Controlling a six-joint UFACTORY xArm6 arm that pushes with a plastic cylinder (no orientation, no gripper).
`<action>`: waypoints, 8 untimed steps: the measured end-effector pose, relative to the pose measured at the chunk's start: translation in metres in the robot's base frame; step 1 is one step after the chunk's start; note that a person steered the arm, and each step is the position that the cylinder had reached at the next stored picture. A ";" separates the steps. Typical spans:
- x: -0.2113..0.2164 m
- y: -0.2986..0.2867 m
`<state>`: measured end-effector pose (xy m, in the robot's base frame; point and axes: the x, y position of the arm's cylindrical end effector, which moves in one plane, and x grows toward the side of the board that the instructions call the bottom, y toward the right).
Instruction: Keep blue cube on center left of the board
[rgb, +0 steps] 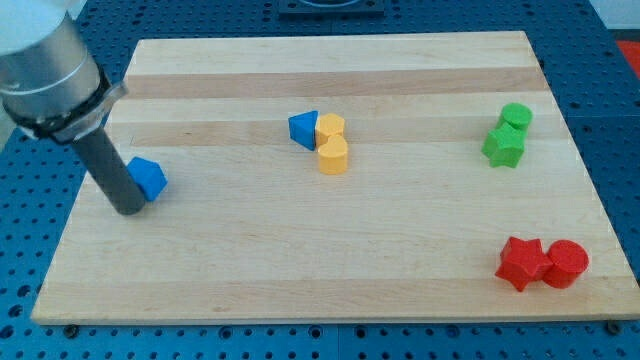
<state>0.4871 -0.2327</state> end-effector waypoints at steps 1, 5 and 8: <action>-0.018 0.002; -0.028 0.001; -0.066 -0.020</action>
